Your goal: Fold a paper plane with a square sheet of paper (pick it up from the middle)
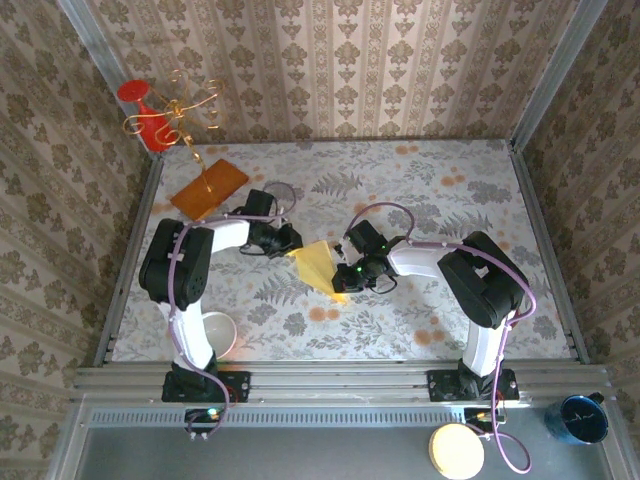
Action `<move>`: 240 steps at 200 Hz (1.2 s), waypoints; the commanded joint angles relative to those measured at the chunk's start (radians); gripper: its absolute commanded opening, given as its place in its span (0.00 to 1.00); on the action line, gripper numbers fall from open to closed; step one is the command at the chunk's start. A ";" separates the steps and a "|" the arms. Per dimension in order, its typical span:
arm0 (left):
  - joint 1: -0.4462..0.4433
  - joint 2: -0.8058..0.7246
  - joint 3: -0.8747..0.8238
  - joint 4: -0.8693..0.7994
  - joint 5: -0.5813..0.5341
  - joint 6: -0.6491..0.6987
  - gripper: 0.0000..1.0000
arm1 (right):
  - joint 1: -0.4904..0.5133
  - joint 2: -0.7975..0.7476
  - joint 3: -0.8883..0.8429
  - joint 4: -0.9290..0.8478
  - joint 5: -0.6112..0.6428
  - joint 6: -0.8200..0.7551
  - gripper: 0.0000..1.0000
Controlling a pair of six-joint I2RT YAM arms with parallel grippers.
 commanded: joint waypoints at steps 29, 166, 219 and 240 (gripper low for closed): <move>0.045 0.002 0.082 -0.031 -0.154 0.068 0.15 | -0.001 0.071 -0.055 -0.202 0.144 -0.017 0.07; -0.200 -0.089 -0.072 0.046 -0.153 -0.060 0.07 | -0.021 0.034 -0.071 -0.120 0.064 0.015 0.07; -0.199 -0.026 -0.011 -0.097 -0.221 -0.070 0.06 | -0.026 -0.078 -0.020 -0.029 -0.030 0.035 0.11; -0.200 -0.016 0.011 -0.158 -0.250 -0.078 0.06 | -0.026 -0.102 0.009 0.014 -0.013 0.068 0.14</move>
